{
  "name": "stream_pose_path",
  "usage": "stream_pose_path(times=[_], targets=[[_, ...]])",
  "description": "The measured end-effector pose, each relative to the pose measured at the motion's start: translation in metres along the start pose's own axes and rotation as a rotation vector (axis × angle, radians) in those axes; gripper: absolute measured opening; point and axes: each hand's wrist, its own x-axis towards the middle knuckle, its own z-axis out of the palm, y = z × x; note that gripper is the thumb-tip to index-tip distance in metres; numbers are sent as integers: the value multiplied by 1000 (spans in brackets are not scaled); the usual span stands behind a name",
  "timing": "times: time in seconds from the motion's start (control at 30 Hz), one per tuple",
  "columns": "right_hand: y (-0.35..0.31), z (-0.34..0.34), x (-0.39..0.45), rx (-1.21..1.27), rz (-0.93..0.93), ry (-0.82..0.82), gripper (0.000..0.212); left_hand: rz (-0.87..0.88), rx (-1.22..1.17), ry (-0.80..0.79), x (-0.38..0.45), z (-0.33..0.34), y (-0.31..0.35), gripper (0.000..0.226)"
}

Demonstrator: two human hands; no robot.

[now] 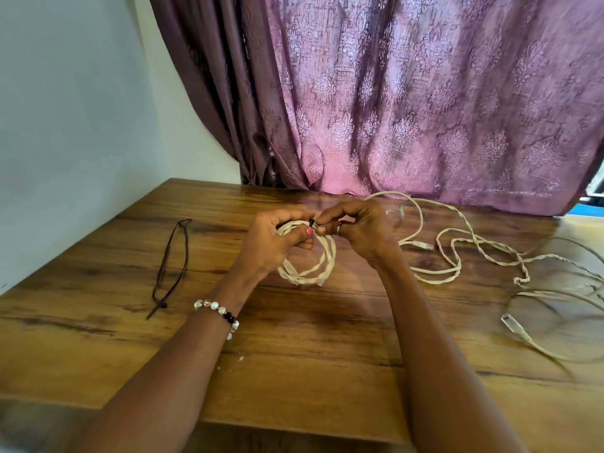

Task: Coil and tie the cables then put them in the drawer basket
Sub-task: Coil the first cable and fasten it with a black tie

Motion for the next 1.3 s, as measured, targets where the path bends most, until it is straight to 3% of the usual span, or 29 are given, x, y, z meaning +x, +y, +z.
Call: stream_pose_path(times=[0.5, 0.77, 1.0, 1.3], targets=[[2, 3, -2, -192, -76, -15, 24, -30, 98, 54, 1, 0, -5, 28], [-12, 13, -3, -423, -112, 57, 49, -74, 113, 90, -1, 3, -3, 25], [-16, 18, -5, -663, -228, -21, 28, -53, 158, 107, -5, 7, 5, 23], [-22, 22, -6, -692, -229, -10, 33, -38, 191, 113, -5, 5, 7, 24]])
